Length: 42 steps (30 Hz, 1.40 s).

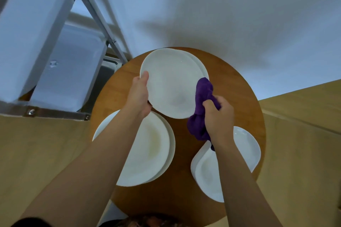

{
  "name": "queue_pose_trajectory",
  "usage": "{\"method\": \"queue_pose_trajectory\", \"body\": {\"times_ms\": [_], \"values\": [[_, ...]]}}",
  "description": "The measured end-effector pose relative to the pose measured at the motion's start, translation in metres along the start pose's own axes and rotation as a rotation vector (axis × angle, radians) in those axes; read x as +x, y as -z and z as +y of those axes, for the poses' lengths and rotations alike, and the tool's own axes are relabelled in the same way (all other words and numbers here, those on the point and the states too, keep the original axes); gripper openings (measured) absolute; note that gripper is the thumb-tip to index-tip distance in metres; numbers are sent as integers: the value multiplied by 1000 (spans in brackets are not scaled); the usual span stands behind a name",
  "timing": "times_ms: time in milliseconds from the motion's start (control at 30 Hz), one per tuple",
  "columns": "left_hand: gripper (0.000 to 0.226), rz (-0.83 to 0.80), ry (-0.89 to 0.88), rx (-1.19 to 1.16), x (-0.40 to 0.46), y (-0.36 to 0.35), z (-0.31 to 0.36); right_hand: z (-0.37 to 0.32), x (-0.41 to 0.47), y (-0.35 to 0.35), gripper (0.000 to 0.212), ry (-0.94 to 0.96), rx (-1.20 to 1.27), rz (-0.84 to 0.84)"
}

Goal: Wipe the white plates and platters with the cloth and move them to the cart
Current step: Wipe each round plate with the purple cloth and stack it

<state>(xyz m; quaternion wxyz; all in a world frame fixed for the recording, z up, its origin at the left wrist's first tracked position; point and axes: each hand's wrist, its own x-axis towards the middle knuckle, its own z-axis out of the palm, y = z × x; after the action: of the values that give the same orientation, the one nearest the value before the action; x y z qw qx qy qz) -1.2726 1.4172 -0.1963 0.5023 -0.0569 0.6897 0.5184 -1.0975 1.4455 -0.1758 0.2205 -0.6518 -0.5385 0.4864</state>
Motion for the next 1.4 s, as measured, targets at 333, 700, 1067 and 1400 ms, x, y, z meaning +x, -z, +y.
{"method": "queue_pose_trajectory", "body": {"times_ms": [333,700,1067,1400], "values": [[39,352,-552,1072,41,9,-11,13,-6,0,15,-34,130,-34],[54,267,-426,1031,40,14,-17,19,-19,-2,16,-46,191,-75],[43,339,-246,1037,-38,165,-86,32,-52,-17,12,-72,164,-204],[41,195,-33,517,-51,173,-118,43,-90,-43,12,-109,111,-292]]}}
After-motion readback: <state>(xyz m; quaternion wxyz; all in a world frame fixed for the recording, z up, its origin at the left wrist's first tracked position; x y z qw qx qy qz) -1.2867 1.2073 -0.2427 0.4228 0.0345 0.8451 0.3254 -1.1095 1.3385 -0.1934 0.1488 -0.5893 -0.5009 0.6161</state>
